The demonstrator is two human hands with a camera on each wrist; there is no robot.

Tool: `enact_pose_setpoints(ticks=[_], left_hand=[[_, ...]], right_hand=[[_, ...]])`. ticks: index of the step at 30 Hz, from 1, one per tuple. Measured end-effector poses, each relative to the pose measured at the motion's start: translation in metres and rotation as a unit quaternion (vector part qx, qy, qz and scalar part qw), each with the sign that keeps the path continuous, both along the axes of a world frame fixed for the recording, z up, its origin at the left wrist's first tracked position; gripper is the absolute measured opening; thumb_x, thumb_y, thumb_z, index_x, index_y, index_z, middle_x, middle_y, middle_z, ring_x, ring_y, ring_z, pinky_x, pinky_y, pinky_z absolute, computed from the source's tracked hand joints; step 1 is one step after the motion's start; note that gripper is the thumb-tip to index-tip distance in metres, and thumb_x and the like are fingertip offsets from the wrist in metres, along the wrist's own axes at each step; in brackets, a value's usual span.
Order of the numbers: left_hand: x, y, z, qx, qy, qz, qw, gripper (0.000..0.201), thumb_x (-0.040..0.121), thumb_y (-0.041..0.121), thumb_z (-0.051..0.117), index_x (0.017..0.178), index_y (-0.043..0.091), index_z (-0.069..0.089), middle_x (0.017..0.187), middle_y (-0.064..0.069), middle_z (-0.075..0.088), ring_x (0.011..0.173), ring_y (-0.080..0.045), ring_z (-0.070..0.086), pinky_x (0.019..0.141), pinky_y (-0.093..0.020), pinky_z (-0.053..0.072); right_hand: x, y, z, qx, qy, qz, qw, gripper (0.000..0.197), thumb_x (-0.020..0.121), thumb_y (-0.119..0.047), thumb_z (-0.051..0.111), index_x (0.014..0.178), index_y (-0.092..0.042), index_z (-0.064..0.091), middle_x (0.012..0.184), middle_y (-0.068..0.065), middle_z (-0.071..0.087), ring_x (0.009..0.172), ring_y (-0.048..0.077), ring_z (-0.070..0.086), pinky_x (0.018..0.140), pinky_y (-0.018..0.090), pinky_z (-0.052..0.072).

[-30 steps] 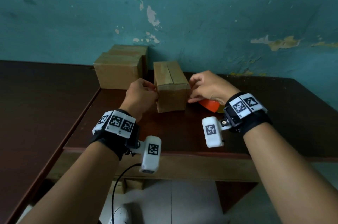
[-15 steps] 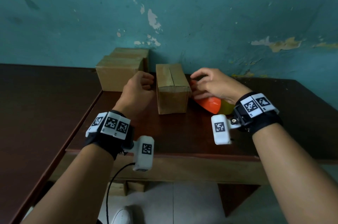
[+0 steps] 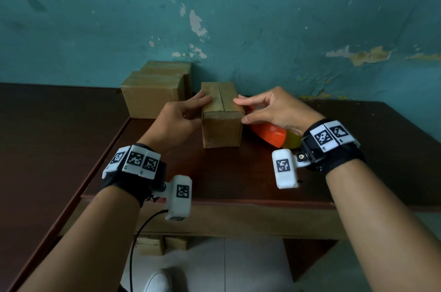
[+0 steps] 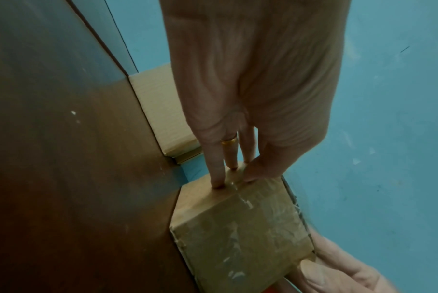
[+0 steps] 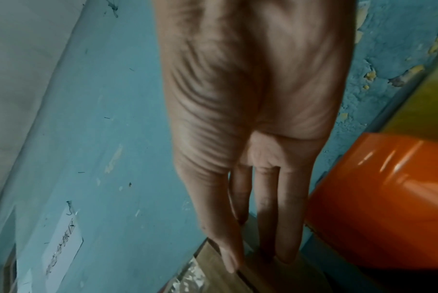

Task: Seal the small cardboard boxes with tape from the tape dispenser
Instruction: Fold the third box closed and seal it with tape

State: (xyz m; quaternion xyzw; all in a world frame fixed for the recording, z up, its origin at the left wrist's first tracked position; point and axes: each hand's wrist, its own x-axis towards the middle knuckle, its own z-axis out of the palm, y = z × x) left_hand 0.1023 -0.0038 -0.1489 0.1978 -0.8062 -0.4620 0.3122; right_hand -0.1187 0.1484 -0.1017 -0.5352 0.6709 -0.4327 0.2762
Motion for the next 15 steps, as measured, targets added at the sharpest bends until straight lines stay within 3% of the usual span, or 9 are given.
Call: enact_pose_setpoints(ticks=[2,5,15], left_hand=[[0.0002,0.0016,-0.0003,0.015,0.011,-0.001,1.000,0.059,0.089,-0.004,0.074,0.141,0.021,0.064,0.159,0.010,0.046,0.143,0.003,0.041,0.116,-0.021,0.040],[0.0003,0.0017,-0.0003,0.018,0.015,0.005,1.000,0.058,0.089,-0.002,0.075,0.140,0.023,0.065,0.158,0.012,0.047,0.143,0.003,0.042,0.117,-0.026,0.042],[0.0025,0.0011,0.0010,0.017,0.010,-0.008,1.000,0.062,0.086,0.001,0.080,0.142,0.020,0.063,0.160,0.011,0.045,0.143,0.004,0.040,0.112,-0.012,0.038]], right_hand=[[0.0006,-0.0007,-0.0001,-0.007,-0.012,-0.006,1.000,0.055,0.081,0.008,0.084,0.131,-0.010,0.073,0.143,0.000,0.066,0.116,-0.015,0.060,0.087,0.005,0.050],[0.0002,-0.0012,-0.0010,-0.011,-0.023,-0.012,1.000,0.053,0.080,0.009,0.084,0.129,-0.009,0.074,0.142,0.001,0.067,0.113,-0.014,0.063,0.082,0.007,0.052],[-0.0002,-0.0028,-0.0044,-0.021,-0.042,-0.018,0.999,0.052,0.079,0.012,0.084,0.127,-0.005,0.074,0.140,0.005,0.068,0.108,-0.013,0.066,0.079,0.009,0.054]])
